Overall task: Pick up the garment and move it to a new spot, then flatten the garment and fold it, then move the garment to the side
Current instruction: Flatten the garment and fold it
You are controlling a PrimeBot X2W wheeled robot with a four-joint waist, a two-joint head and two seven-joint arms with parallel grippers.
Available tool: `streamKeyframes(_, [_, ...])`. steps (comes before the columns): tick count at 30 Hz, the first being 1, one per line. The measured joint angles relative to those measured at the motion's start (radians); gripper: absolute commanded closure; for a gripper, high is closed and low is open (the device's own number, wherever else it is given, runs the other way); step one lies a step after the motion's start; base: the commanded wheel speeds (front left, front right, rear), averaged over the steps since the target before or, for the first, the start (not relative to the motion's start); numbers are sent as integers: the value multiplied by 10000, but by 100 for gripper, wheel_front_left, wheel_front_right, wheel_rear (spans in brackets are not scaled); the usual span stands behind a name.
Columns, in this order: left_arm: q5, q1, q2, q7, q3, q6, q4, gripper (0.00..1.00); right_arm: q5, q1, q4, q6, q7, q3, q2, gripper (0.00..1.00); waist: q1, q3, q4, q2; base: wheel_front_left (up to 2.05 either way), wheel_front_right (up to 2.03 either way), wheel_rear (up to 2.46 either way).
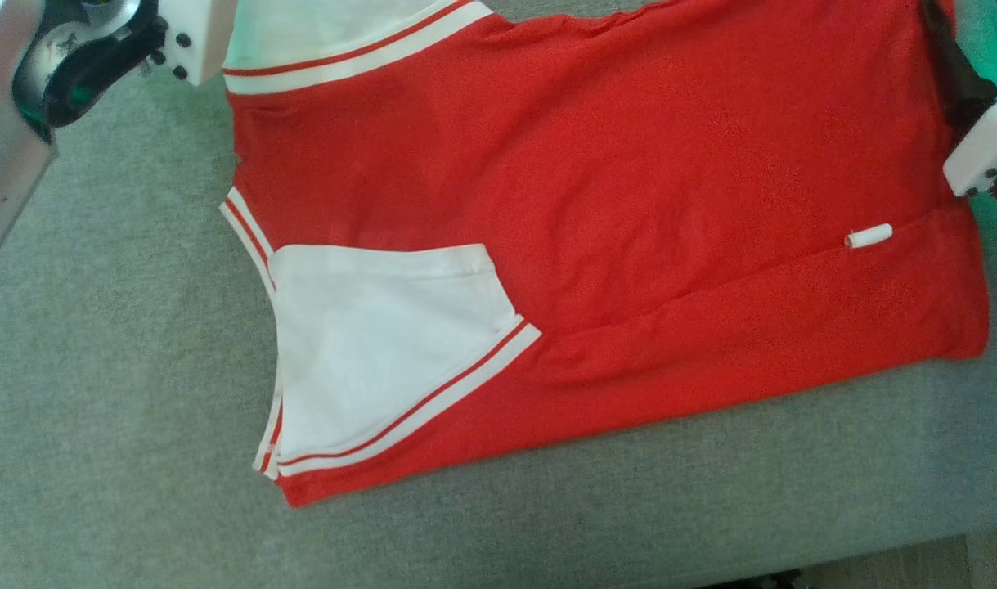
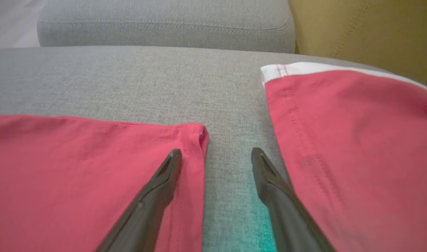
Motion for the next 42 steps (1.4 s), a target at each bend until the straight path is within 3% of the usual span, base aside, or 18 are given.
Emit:
streamKeyframes(8, [-104, -75, -2, -92, -268, -71, -4, 100, -102, -1051, 1045, 0, 44, 1164, -353, 0, 0, 79, 143, 0, 0, 0, 0])
streamKeyframes(15, [-232, -185, 50, -165, -443, -71, -4, 100, 38, -1735, 1296, 0, 211, 2378, -499, 15, 0, 68, 164, 0, 0, 0, 0])
streamKeyframes(20, [-293, -206, 86, -167, -589, -71, 4, 100, 374, -2012, 1469, 0, 380, 2936, -585, 52, -1, 29, 193, 0, 0, 0, 0])
streamKeyframes(27, [-435, -214, 104, -267, -709, -71, 27, 100, 527, -2327, 1710, 0, 380, 3528, -769, 66, -1, -16, 254, 0, 0, 0, 0])
streamKeyframes(28, [-437, -214, 113, -270, -732, -71, 33, 100, 552, -2359, 1753, 0, 378, 3593, -775, 72, -1, -21, 263, 1, 0, 0, 0])
streamKeyframes(29, [-437, -214, 125, -316, -752, -71, 35, 100, 579, -2399, 1779, 0, 376, 3668, -780, 84, -1, -23, 273, 0, 0, 0, 0])
streamKeyframes(31, [-437, -216, 136, -364, -794, -71, 35, 100, 602, -2490, 1839, 0, 364, 3785, -805, 91, -1, -21, 292, 0, 0, 0, 0])
streamKeyframes(32, [-437, -217, 144, -418, -825, -71, 35, 100, 604, -2530, 1875, 0, 359, 3835, -813, 99, 0, -20, 300, 0, 0, 0, 0])
streamKeyframes(42, [2, -426, 263, -1693, -1241, -73, 25, 100, 821, -2695, 2355, 0, -652, 3893, -786, 100, -1, -95, 303, 1, 0, 0, 0])
